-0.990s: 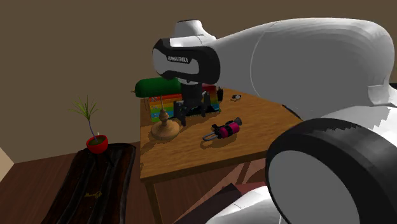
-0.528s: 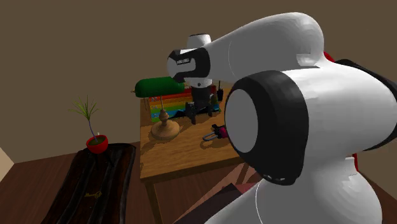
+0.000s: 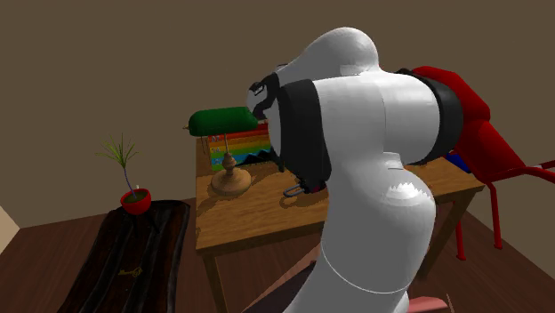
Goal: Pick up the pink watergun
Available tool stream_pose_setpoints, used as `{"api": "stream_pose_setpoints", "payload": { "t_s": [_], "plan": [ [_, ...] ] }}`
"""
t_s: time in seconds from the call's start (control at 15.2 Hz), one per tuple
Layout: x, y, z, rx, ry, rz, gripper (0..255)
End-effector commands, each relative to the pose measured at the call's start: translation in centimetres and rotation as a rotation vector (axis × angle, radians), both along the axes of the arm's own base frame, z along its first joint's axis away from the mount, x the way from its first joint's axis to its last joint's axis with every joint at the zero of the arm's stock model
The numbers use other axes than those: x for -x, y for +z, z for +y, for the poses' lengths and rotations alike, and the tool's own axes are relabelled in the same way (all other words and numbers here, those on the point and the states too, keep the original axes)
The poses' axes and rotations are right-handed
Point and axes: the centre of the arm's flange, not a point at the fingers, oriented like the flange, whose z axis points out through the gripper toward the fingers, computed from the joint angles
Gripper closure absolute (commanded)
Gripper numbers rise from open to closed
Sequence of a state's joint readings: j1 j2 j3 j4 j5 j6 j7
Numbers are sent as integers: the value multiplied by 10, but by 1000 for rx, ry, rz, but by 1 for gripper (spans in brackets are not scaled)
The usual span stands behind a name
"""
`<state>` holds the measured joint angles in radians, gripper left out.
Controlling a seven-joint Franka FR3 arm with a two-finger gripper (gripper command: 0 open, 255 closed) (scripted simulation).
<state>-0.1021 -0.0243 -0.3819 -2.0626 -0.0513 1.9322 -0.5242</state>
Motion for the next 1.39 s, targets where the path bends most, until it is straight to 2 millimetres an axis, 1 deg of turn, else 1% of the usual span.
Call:
{"api": "stream_pose_setpoints", "payload": {
  "t_s": [0.0,0.79,0.86,1.25,1.32],
  "plan": [
    [-13,-17,-18,-3,4,8,0],
    [-87,-111,-131,-26,19,57,0],
    [-88,-112,-133,-27,19,58,0],
    [-88,-144,-133,-27,19,58,0],
    [-88,-152,-133,-27,19,58,0]
  ]
}}
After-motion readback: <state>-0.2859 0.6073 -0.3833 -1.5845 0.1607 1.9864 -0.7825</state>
